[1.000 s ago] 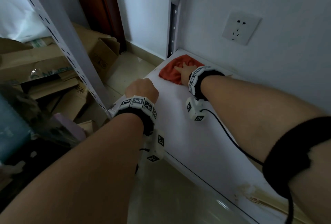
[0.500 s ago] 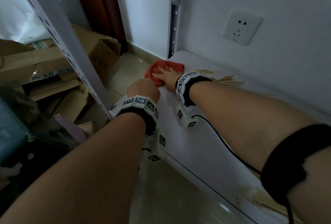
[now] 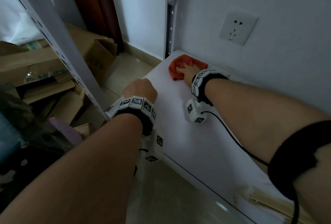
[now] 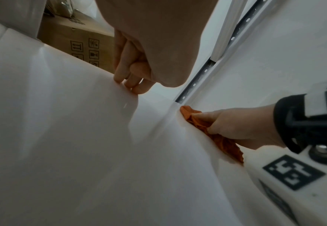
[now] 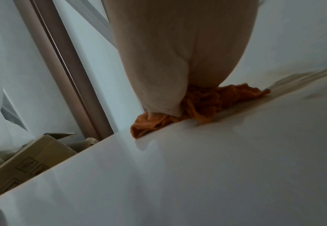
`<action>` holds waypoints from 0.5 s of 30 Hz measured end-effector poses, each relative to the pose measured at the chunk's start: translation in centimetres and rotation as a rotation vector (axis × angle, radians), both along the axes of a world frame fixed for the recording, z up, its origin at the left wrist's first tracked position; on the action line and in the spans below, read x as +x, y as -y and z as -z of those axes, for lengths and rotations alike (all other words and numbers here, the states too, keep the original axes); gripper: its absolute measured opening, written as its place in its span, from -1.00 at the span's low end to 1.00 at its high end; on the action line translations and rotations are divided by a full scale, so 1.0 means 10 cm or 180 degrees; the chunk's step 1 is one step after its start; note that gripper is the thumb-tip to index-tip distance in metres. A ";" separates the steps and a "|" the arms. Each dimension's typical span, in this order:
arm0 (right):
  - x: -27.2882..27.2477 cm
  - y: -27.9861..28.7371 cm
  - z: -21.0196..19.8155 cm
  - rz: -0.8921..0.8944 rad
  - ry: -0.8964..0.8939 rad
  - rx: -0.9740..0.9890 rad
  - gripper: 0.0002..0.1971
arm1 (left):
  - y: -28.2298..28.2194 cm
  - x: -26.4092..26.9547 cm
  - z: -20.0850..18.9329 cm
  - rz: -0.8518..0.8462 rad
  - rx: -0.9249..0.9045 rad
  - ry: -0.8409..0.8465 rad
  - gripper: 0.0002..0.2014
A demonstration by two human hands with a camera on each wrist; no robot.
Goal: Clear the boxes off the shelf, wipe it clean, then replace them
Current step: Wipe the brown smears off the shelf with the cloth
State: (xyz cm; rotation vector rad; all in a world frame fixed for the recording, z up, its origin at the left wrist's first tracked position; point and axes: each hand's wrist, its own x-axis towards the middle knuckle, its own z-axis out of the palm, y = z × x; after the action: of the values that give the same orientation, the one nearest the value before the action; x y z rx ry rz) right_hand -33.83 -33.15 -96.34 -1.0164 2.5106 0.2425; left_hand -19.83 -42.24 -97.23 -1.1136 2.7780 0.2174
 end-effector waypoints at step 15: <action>0.03 -0.25 0.18 -0.0222 0.0319 -0.0475 -0.51 | -0.09 0.07 -0.05 0.0015 0.0040 0.0031 -0.84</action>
State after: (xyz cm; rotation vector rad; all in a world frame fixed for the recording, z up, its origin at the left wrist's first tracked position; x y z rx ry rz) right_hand -33.53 -30.63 -98.15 -1.1461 2.4345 0.0238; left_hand -19.18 -41.34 -96.73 -1.1022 2.7665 0.2279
